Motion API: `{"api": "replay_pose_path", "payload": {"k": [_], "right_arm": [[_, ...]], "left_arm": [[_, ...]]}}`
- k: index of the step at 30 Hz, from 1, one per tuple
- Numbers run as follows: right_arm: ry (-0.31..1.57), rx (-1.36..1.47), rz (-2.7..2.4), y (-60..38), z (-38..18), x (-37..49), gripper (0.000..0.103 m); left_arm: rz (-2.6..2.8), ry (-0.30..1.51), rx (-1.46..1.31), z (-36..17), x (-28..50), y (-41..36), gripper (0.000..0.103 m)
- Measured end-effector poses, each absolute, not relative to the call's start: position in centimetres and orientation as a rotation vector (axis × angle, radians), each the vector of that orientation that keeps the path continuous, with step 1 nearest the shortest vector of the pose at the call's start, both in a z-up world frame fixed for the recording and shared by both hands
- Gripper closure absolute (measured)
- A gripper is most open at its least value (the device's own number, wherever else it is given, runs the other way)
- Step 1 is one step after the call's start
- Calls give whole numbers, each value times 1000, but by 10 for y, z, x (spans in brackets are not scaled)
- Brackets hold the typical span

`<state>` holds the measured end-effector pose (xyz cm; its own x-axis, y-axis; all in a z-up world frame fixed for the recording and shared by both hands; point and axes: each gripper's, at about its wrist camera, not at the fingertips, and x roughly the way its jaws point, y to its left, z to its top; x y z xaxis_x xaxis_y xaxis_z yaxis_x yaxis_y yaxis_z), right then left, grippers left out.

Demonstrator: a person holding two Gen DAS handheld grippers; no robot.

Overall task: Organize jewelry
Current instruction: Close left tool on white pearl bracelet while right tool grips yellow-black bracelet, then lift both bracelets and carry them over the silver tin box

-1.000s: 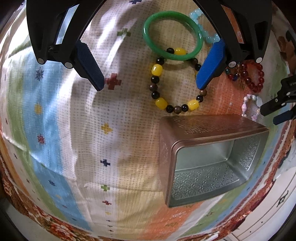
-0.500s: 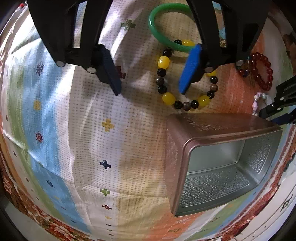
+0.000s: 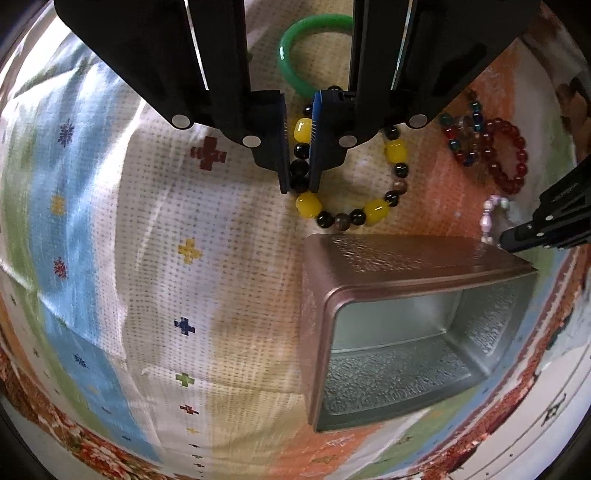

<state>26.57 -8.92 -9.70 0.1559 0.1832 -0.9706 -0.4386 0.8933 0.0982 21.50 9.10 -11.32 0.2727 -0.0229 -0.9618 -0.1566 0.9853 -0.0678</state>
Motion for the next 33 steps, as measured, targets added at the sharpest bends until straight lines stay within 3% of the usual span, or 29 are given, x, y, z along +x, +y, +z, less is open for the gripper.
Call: {"api": "replay_pose_path", "payload": {"k": [33], "right_arm": [[1100, -151, 681, -87, 6, 245, 93]], "left_arm": [[92, 975, -269, -27, 199, 92, 97]]}}
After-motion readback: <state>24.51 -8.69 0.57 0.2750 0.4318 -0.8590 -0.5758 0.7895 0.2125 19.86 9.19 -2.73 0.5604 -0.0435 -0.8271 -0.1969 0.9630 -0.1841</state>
